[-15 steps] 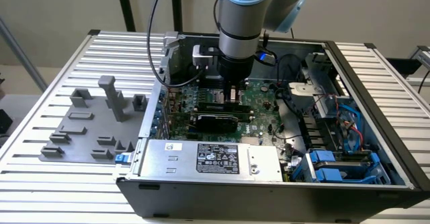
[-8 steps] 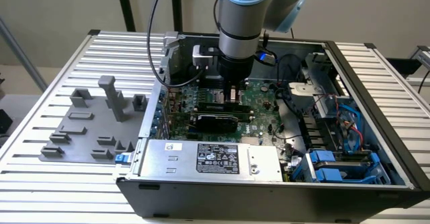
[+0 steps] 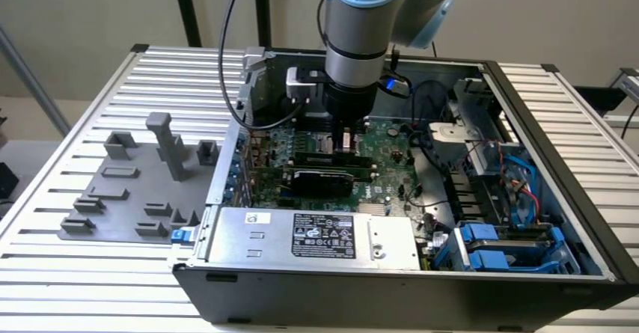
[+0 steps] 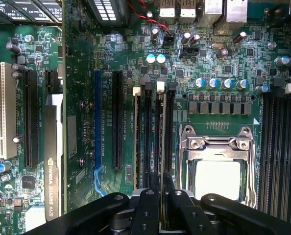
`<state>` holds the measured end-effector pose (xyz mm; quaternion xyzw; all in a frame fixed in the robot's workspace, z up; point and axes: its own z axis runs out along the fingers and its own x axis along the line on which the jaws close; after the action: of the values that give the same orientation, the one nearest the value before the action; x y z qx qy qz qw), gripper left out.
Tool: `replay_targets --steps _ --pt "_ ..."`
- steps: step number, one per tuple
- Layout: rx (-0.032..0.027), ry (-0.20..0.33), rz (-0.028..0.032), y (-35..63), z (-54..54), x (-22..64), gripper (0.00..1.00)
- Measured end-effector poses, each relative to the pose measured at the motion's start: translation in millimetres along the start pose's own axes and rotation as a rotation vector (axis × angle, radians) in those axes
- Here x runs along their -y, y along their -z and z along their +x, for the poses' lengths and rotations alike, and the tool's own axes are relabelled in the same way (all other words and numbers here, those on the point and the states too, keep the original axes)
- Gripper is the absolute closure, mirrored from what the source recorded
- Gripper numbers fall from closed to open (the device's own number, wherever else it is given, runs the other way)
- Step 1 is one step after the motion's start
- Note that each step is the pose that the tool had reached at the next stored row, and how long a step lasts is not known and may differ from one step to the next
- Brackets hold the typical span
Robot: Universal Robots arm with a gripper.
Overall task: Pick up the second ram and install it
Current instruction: 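Insert the second ram into the second slot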
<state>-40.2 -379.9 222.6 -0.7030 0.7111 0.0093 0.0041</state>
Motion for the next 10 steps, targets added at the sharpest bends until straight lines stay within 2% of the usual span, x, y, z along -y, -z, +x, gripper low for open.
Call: replay_targets --steps 10 --pt "0.0001 0.003 0.0 0.0 0.6 0.0 0.86"
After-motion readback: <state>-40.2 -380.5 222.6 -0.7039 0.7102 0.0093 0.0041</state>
